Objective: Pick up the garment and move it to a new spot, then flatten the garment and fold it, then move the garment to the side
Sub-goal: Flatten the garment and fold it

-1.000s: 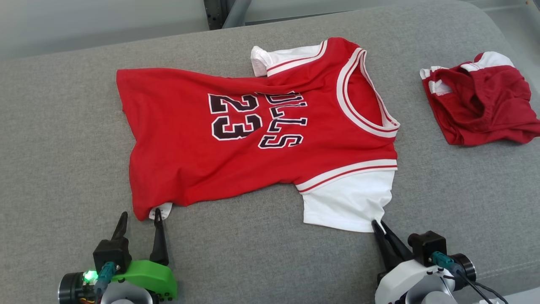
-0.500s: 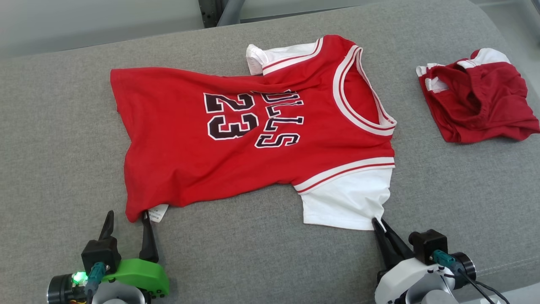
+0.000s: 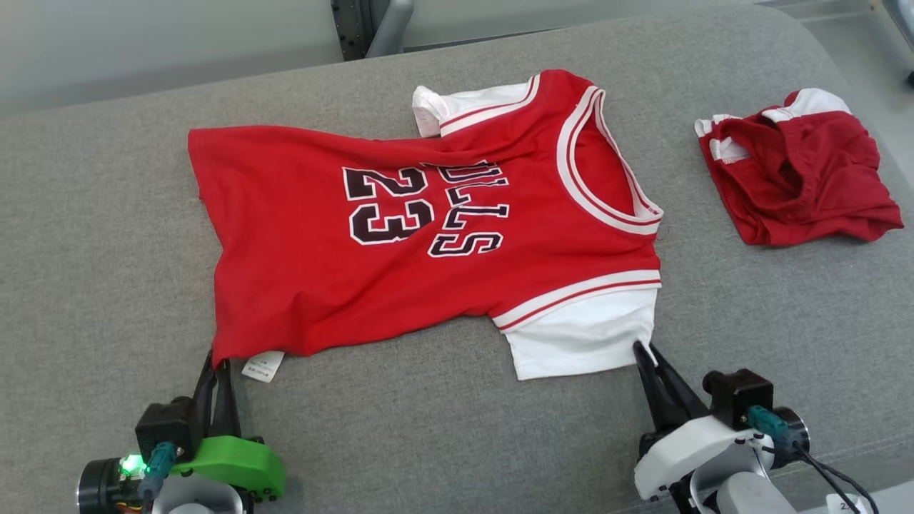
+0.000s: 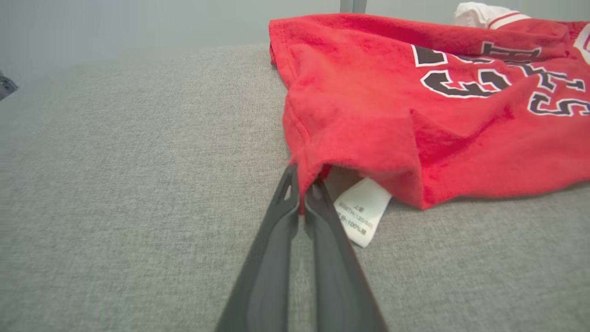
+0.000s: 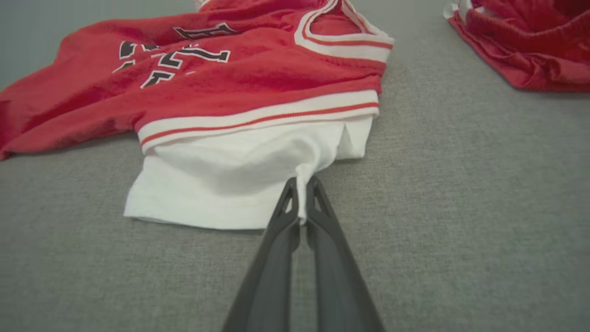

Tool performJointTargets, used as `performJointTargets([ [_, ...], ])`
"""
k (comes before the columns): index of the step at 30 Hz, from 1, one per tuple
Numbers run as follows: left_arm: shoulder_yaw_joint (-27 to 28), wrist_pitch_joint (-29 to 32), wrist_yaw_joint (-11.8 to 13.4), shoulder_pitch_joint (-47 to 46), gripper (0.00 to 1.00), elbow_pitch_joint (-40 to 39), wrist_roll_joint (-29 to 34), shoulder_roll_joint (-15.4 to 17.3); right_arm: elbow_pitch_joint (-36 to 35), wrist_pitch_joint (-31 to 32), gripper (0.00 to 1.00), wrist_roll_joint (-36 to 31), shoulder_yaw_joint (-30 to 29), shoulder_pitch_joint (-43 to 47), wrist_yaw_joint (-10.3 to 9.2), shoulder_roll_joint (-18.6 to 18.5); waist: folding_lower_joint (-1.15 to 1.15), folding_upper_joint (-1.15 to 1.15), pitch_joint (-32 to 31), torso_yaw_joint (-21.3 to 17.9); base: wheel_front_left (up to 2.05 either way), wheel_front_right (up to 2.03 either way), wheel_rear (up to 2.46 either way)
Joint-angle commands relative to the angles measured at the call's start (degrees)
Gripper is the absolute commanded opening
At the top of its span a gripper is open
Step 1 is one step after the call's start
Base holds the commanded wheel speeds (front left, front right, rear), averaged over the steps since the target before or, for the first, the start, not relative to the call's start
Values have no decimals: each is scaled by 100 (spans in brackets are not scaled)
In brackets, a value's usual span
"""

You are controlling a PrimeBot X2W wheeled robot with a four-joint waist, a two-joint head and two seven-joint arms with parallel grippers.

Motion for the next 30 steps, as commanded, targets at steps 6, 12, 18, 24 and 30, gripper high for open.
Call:
performJointTargets([
  [6,205,0,-238,-64,0,-910,89,81,-966,-1,0,135,-195,-203,-11,-38,0,55,-738,101,0,0,0],
  [12,205,0,-550,-841,0,-1709,319,599,-1759,-2,0,304,-206,-1102,-9,-480,0,55,-1255,212,0,0,0],
  [18,123,41,-711,-1990,0,-2153,406,1345,-2496,436,0,631,-218,-2396,-9,-983,0,55,-1382,295,0,0,0],
  [24,-46,455,-777,-3012,0,-2236,240,1848,-2860,978,0,821,-249,-3375,-9,-1278,0,55,-1149,407,0,0,0],
  [30,-454,1049,-796,-4093,0,-1882,49,2163,-2663,1423,0,808,-171,-4524,-11,-1499,0,55,-119,560,0,0,0],
])
